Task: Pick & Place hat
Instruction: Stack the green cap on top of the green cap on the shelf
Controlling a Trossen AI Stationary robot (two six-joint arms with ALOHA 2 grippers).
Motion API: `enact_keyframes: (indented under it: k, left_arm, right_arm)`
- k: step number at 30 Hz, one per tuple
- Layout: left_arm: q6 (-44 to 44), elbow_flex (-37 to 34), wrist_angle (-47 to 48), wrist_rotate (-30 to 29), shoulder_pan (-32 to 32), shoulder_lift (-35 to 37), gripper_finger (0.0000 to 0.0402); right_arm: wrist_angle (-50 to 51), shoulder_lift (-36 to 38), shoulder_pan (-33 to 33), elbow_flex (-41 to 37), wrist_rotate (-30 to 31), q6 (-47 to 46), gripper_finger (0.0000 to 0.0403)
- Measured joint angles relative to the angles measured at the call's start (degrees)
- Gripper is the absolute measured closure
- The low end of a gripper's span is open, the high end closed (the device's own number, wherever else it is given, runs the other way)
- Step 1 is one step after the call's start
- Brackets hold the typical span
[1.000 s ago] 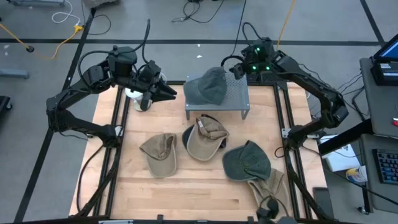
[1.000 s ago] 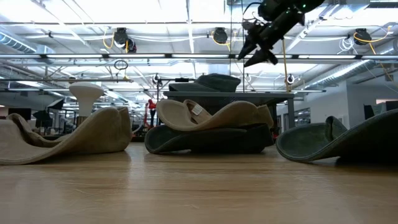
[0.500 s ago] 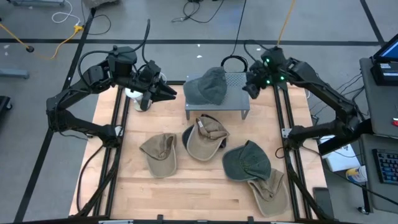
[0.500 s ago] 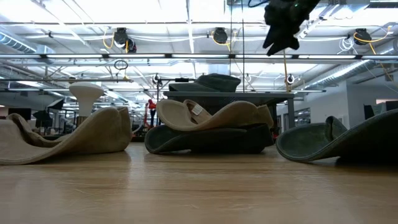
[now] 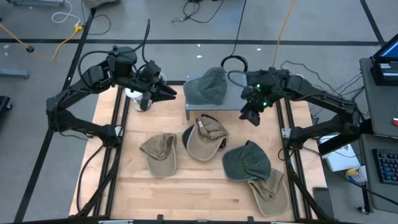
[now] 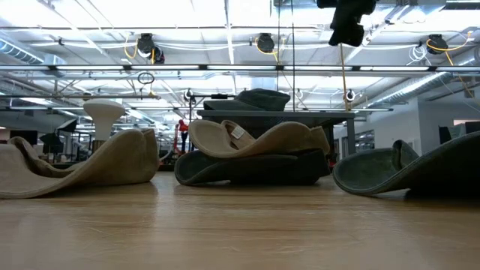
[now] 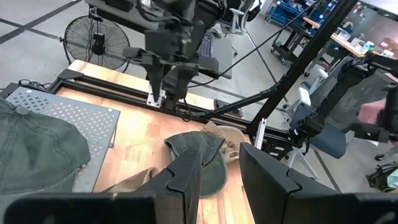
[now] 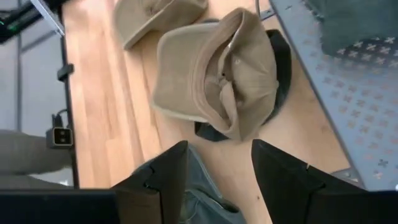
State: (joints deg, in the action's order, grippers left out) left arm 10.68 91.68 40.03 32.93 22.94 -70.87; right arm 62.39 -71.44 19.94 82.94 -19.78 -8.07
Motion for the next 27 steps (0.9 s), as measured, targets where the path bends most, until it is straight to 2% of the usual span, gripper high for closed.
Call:
enact_keyframes:
  k: [8, 15, 22, 24, 27]
  left_arm:
    - [0.0, 0.0, 0.0, 0.0, 0.0, 0.0, 0.0286]
    - [0.0, 0.0, 0.5, 0.1, -0.8, 0.0, 0.0286]
    - [0.0, 0.0, 0.5, 0.1, -2.1, 0.0, 0.0286]
    - [0.0, 0.0, 0.5, 0.1, -2.5, 0.0, 0.0286]
    - [0.0, 0.0, 0.5, 0.0, -3.1, 0.0, 0.0286]
  right_arm:
    - [0.6, -3.8, -6.9, 0.0, 0.2, 1.3, 0.0239]
    - [2.0, -6.9, -9.7, 0.0, 0.2, 3.7, 0.021]
    - [2.7, -7.9, -15.1, 0.0, -2.8, -5.5, 0.0183]
    - [2.8, -7.9, -17.9, 0.0, -1.4, -8.1, 0.0182]
    - [3.0, -7.9, -23.0, 0.0, 3.8, -13.4, 0.0186]
